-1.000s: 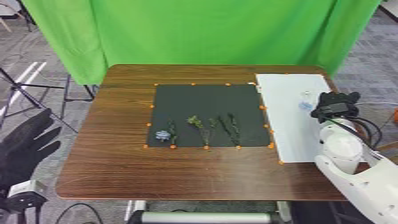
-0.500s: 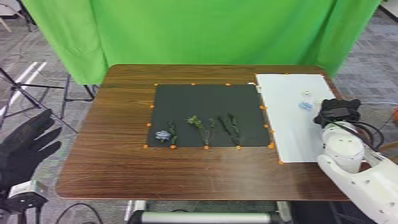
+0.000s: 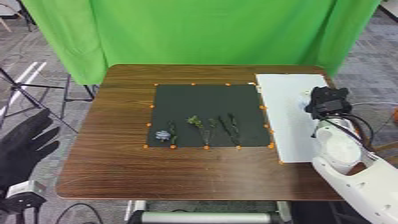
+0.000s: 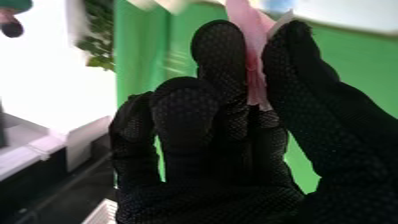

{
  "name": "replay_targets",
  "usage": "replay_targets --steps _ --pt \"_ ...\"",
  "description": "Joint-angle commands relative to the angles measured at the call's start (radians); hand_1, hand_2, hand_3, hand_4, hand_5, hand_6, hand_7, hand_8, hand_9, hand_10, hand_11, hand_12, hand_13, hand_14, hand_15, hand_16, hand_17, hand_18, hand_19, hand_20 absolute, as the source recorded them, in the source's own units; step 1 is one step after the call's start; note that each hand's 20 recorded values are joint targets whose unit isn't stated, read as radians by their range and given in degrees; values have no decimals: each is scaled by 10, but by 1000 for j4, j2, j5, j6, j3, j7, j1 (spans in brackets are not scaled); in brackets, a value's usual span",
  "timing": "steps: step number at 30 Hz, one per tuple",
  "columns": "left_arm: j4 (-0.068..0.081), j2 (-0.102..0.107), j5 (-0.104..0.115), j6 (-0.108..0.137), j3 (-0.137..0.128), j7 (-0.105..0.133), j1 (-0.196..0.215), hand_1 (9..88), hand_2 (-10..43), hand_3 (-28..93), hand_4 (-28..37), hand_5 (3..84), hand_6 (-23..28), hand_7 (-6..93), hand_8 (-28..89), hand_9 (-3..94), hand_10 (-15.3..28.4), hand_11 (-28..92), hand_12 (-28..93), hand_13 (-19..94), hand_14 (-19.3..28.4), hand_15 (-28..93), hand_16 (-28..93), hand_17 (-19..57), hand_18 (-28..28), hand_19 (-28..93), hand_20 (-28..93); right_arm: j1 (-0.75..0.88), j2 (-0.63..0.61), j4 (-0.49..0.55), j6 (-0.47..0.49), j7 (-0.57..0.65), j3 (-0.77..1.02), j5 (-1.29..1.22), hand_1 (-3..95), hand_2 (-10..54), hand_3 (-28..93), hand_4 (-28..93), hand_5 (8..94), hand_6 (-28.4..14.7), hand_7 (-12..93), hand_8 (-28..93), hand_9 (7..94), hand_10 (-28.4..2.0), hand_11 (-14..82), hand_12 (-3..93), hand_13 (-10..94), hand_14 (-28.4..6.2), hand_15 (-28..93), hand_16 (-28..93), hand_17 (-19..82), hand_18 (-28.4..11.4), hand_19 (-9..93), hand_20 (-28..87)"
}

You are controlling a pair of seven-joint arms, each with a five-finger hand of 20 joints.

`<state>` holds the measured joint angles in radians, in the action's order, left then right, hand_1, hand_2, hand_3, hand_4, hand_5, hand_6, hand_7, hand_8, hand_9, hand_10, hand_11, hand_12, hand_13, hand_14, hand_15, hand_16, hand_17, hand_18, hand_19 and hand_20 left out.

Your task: Arrange flowers

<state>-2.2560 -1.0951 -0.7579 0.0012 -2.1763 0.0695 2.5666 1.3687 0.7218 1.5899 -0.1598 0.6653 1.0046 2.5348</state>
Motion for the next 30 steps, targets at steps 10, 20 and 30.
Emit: replay_targets --steps 10,20,30 --pt "1 10 -2 2 11 -27 -10 231 -22 702 -265 216 3 175 -93 171 85 93 201 126 115 158 79 -127 178 343 97 -355 405 44 -71 -199 -369 -16 450 -95 861 -223 737 25 484 -27 863 -58 232 549 723 -48 660 392 244 -206 787 578" --pt "15 50 -1 0 35 -37 -48 230 -23 701 -265 215 3 177 -94 171 86 91 201 126 115 156 80 -126 178 343 97 -432 577 -90 22 -216 -523 34 456 -95 853 -231 734 28 488 -31 860 -59 233 551 721 -48 663 392 242 -206 785 578" --pt "23 78 -1 -6 50 -45 -71 231 -24 702 -266 215 3 176 -94 171 85 91 203 126 115 156 81 -127 178 343 98 -497 627 -215 35 -154 -615 36 463 -95 847 -249 727 30 491 -37 856 -56 231 549 719 -43 661 392 243 -206 784 576"
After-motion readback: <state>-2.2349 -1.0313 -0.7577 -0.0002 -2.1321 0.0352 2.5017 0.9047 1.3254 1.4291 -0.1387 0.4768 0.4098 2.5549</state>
